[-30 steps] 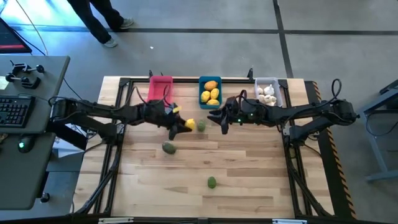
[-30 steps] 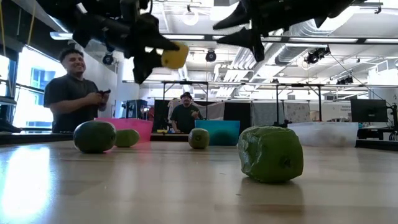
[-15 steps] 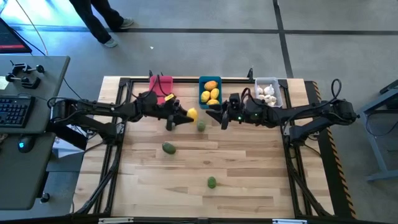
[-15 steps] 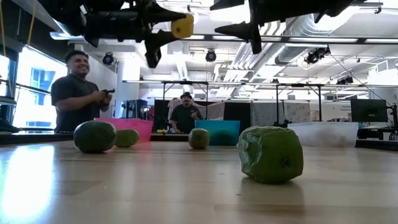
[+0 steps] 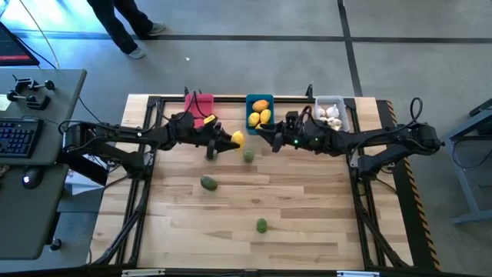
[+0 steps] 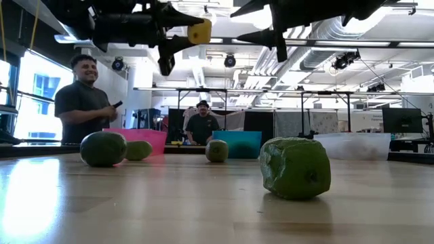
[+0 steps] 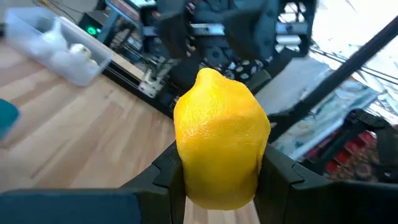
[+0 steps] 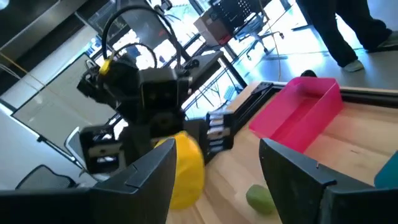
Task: Sort produce into baskets
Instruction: Put the lemon into the blue bin
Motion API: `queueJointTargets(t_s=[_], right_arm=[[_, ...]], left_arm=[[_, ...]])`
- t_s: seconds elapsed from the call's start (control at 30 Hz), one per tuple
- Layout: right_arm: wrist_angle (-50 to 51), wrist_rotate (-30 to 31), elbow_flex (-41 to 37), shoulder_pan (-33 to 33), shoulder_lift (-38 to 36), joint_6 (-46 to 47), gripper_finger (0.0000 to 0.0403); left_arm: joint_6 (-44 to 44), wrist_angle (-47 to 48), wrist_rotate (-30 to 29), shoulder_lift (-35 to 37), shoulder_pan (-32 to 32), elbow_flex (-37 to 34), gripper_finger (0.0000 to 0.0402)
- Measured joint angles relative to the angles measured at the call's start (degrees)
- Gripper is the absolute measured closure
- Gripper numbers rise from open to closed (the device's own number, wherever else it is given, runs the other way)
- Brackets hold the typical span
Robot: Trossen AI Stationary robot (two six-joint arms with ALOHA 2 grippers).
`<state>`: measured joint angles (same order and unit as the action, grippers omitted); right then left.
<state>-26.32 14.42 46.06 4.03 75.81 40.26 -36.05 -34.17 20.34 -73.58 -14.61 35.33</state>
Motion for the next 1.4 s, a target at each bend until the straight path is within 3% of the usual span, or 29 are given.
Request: queueJointTargets(t_s=[0.37, 0.57, 0.83, 1.07, 1.4], right_arm=[[4.01, 0.39, 1.34, 2.01, 0.76, 0.46, 0.0182], [16.12, -1.34, 9.93, 1.47, 4.69, -4.29, 0.0182], [25.09, -4.73, 22.15, 1.45, 12.34, -9.19, 0.0182], [26.35, -5.05, 26.04, 1.99, 13.44, -10.65, 0.0182], [24.90, -12.57, 26.43, 2.08, 13.94, -12.27, 0.0182]], left_arm=[[6.89, 2.01, 0.73, -0.02, -5.09, 0.02, 0.0289], [11.04, 2.29, 1.70, -0.02, -6.06, 0.02, 0.0289], [12.29, 2.98, 4.78, -0.01, -6.06, 0.03, 0.0289], [12.20, 3.00, 5.15, -0.02, -6.01, 0.04, 0.0289], [7.75, -0.25, 13.89, -0.01, -5.95, 0.04, 0.0289]])
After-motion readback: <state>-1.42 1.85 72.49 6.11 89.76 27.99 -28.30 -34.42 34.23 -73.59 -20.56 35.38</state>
